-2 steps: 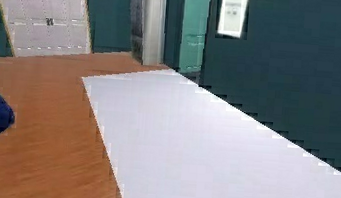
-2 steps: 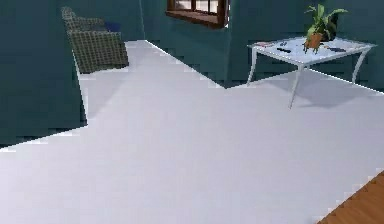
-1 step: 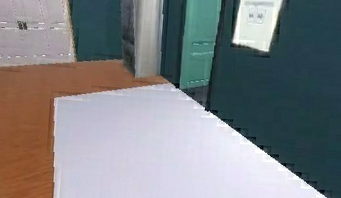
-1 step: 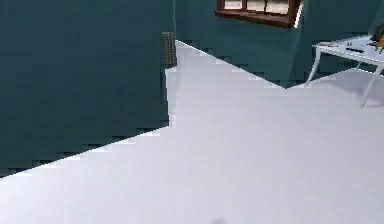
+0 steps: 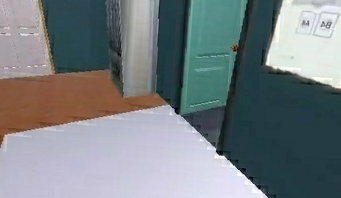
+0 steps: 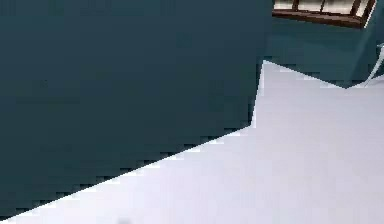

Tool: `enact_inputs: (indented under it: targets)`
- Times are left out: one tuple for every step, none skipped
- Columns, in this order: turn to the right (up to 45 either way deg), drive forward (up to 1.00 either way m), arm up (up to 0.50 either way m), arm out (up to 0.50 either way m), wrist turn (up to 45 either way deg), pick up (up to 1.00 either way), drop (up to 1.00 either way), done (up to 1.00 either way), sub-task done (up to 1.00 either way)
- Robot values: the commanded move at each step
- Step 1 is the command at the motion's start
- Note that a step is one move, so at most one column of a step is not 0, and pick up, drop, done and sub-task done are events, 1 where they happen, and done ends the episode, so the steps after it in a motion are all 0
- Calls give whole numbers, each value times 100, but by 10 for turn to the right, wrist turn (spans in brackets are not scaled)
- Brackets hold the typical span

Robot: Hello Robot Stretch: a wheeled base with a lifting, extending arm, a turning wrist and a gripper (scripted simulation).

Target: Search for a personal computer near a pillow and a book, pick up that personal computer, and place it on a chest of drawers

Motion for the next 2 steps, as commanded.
enact_inputs:
  targets:
    - [0, 100, 0, 0, 0, 0, 0, 0, 0]
    - [30, 0, 0, 0, 0, 0, 0, 0, 0]
